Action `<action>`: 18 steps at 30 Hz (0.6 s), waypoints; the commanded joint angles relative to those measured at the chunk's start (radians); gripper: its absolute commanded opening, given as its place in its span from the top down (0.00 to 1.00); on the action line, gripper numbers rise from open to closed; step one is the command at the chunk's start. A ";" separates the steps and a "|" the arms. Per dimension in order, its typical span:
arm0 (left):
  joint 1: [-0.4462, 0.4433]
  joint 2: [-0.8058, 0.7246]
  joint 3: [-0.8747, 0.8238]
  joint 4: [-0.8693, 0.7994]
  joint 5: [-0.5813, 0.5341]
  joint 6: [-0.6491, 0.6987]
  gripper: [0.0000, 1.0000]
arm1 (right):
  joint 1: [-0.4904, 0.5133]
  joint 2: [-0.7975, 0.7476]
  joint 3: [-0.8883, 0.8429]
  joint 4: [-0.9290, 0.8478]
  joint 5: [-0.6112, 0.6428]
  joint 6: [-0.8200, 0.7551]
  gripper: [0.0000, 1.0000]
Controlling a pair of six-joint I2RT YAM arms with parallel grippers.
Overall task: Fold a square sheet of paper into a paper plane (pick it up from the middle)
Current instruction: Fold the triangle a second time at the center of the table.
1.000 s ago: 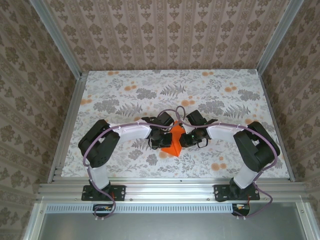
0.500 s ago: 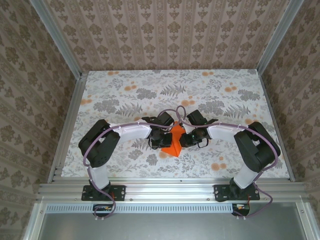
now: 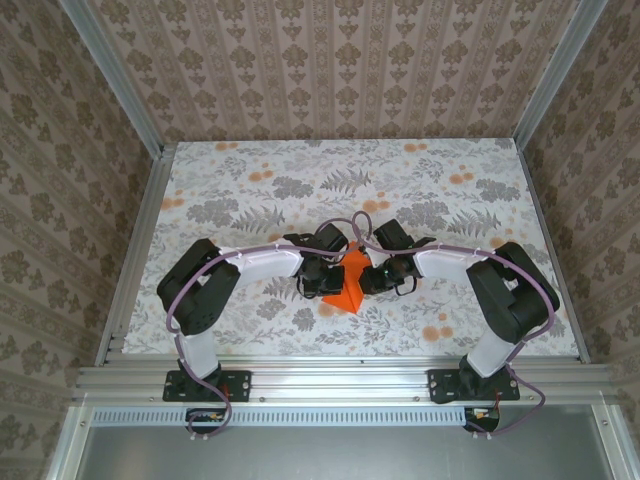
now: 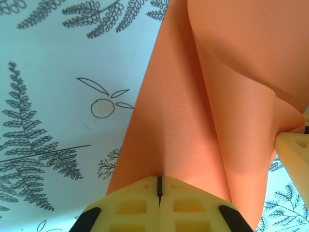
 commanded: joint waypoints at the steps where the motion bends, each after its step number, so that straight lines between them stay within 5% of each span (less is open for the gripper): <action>1: -0.012 0.009 0.007 -0.044 -0.035 0.012 0.98 | -0.006 0.026 0.011 -0.058 0.038 0.011 0.87; 10: -0.003 -0.109 0.018 -0.017 -0.062 -0.016 0.90 | -0.006 0.026 0.013 -0.063 0.043 0.014 0.87; 18: 0.048 -0.143 -0.028 0.174 0.067 -0.069 0.88 | -0.006 0.025 0.008 -0.057 0.040 0.014 0.87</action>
